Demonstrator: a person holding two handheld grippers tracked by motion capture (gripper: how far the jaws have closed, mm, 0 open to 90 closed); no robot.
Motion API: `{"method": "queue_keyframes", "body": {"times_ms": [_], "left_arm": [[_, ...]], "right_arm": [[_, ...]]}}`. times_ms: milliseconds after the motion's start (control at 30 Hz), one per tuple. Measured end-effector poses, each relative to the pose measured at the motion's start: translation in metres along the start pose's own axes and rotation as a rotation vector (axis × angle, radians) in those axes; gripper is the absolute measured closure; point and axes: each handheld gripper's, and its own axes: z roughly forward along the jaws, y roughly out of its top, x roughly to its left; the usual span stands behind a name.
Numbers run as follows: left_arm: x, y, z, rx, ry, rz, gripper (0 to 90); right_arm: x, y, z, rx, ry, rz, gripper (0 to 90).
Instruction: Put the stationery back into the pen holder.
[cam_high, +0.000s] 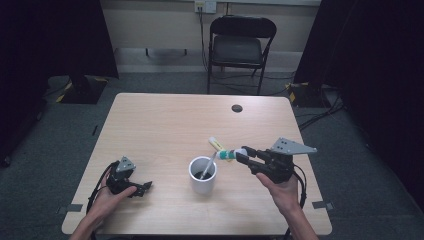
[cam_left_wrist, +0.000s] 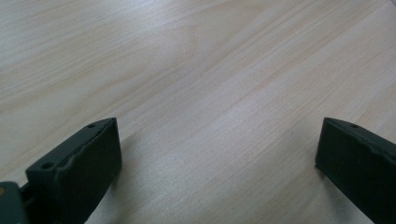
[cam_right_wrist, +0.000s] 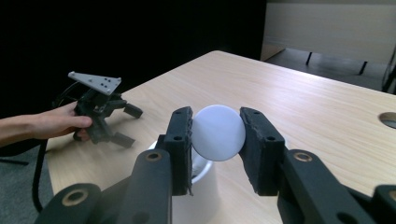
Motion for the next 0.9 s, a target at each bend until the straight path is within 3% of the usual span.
{"method": "queue_keyframes", "body": {"times_ms": [200,400,633,900], "left_arm": [[0.000,0.000,0.000,0.000,0.000,0.000,0.0],[0.000,0.000,0.000,0.000,0.000,0.000,0.0],[0.000,0.000,0.000,-0.002,0.000,-0.003,0.0],[0.000,0.000,0.000,-0.003,0.000,-0.004,0.0]], "right_arm": [[0.009,-0.002,0.016,0.031,0.038,-0.020,65.5],[0.020,-0.002,0.046,0.074,0.075,-0.049,65.5],[0.022,-0.007,0.071,0.135,0.081,-0.066,65.5],[0.024,-0.011,0.084,0.176,0.074,-0.073,65.5]]}}
